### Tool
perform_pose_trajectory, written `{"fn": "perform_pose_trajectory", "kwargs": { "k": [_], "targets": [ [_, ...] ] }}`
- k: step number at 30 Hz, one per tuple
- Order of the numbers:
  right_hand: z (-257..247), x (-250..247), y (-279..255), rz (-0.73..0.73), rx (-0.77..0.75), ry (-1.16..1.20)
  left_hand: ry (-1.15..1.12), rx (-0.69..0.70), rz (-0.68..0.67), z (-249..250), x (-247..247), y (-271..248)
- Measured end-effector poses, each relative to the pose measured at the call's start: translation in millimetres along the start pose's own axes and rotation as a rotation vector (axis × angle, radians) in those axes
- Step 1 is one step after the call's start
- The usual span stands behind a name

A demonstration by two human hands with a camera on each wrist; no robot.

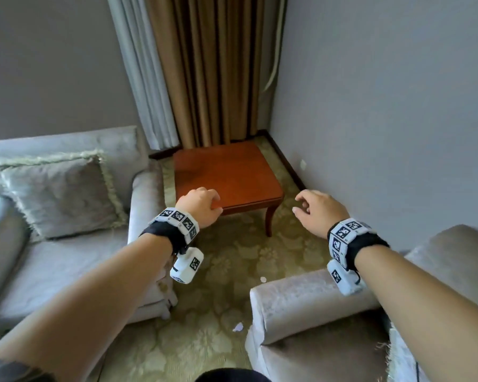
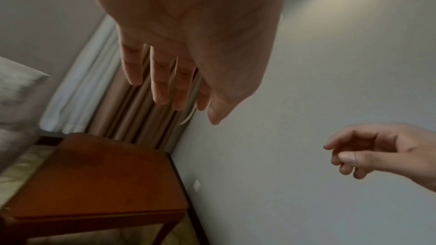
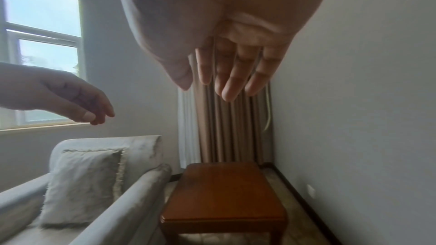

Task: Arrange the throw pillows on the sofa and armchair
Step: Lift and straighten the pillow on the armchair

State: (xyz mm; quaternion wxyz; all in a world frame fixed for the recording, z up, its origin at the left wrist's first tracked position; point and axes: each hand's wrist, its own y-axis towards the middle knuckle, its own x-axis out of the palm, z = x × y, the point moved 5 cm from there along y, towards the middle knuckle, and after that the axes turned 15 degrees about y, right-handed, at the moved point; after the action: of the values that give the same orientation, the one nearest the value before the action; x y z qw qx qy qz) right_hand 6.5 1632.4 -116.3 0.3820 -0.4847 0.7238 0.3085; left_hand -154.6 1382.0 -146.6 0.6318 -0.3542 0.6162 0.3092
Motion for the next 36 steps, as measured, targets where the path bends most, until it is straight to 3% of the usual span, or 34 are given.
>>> {"fn": "perform_pose_trajectory", "kwargs": {
  "k": [10,24,29,36],
  "targets": [
    [-202.0,141.7,147.8,-0.134,-0.219,-0.014,-0.014,-0.254,-0.026,-261.0,16.6,16.1],
    [-405.7,307.3,322.9,-0.381,-0.516,0.006,-0.129,-0.682,0.005,-495.0,47.3,2.9],
    [-498.3,389.2,347.7,-0.516,-0.679,0.03,-0.119,-0.885,0.01,-565.0,40.3,-36.5],
    [-602.2,479.0,329.3,-0.626,-0.796,0.074,-0.185,-1.043,0.019,-655.5,62.3,-97.8]
  ]
}}
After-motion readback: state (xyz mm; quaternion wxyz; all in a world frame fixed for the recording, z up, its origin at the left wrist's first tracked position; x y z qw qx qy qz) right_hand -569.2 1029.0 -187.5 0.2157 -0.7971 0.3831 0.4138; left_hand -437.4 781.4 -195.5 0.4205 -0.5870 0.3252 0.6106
